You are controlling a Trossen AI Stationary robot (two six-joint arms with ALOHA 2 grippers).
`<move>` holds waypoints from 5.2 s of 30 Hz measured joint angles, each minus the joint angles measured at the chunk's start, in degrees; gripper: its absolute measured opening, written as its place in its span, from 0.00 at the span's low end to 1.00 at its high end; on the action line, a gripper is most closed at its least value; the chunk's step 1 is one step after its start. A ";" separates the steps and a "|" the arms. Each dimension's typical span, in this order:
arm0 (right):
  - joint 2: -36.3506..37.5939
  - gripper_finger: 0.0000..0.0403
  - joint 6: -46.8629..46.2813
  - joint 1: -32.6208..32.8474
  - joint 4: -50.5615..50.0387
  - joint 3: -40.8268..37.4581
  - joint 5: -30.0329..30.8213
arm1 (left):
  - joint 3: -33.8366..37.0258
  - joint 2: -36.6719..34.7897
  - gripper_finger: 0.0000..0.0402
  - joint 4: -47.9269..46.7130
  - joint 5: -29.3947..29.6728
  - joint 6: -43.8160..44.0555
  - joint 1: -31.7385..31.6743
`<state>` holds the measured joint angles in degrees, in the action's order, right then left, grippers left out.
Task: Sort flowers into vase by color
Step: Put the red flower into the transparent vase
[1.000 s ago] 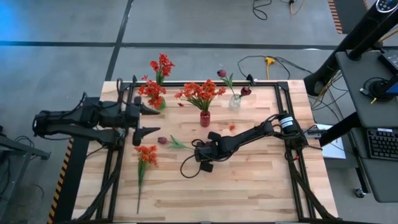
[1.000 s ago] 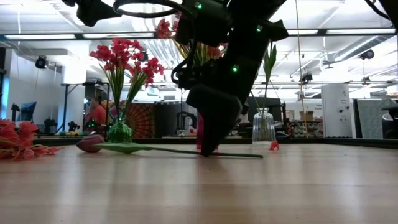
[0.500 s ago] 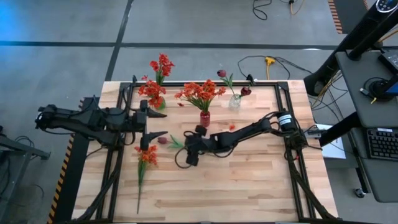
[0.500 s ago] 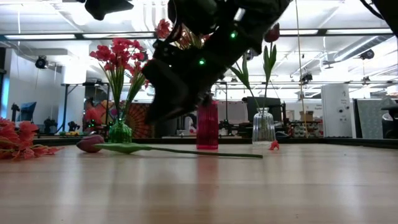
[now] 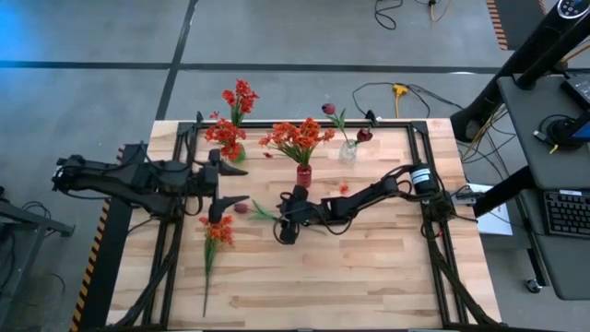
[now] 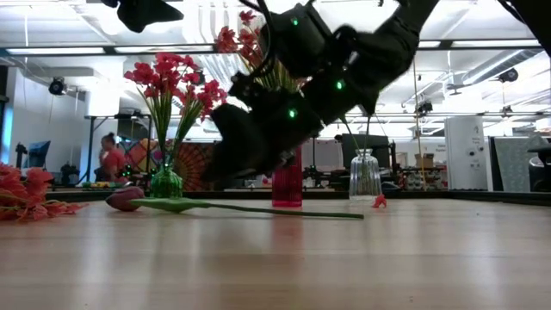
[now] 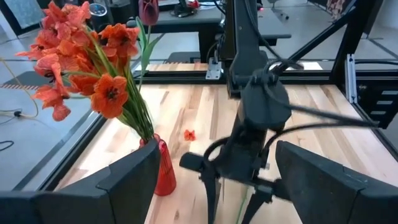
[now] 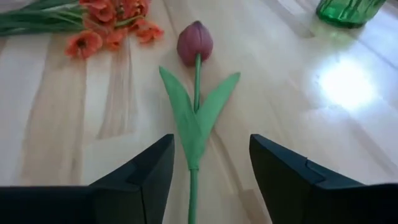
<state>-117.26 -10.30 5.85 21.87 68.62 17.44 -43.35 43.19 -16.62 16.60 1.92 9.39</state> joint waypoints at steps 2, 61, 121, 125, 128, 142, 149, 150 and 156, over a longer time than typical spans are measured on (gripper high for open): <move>-1.31 0.51 0.49 0.02 2.68 -0.60 -0.03 | 0.00 0.63 0.75 0.88 0.00 -0.17 0.00; 22.55 0.04 21.64 6.86 52.41 -28.74 2.00 | 0.00 0.01 0.75 -2.31 6.81 2.23 -0.04; 13.43 0.04 41.82 8.50 68.13 -8.81 -15.71 | -0.17 36.08 0.44 54.81 -18.42 -9.89 0.55; 13.43 0.04 41.66 8.50 68.06 -8.81 -12.98 | -0.17 37.02 0.40 56.31 -15.97 -9.84 0.53; 13.43 0.04 41.49 8.41 68.06 -8.81 -11.43 | -0.16 37.97 0.38 57.08 -14.46 -9.80 0.55; 13.65 0.04 39.53 8.39 67.57 -8.81 -8.31 | -0.15 38.13 0.37 57.45 -15.09 -9.75 0.52; 14.13 0.04 38.37 8.37 66.34 -8.81 -4.78 | -0.15 38.13 0.37 57.50 -17.64 -12.10 0.55; 14.13 0.04 38.44 8.37 66.25 -8.83 -4.78 | -0.18 38.13 0.36 57.40 -17.63 -12.36 0.52; 14.29 0.04 38.71 8.37 66.28 -8.83 -4.95 | -1.99 38.19 0.28 54.43 -17.57 -14.15 0.26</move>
<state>-102.97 28.41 14.22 88.15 59.79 12.50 -45.35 81.38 37.81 -0.97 -12.23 9.64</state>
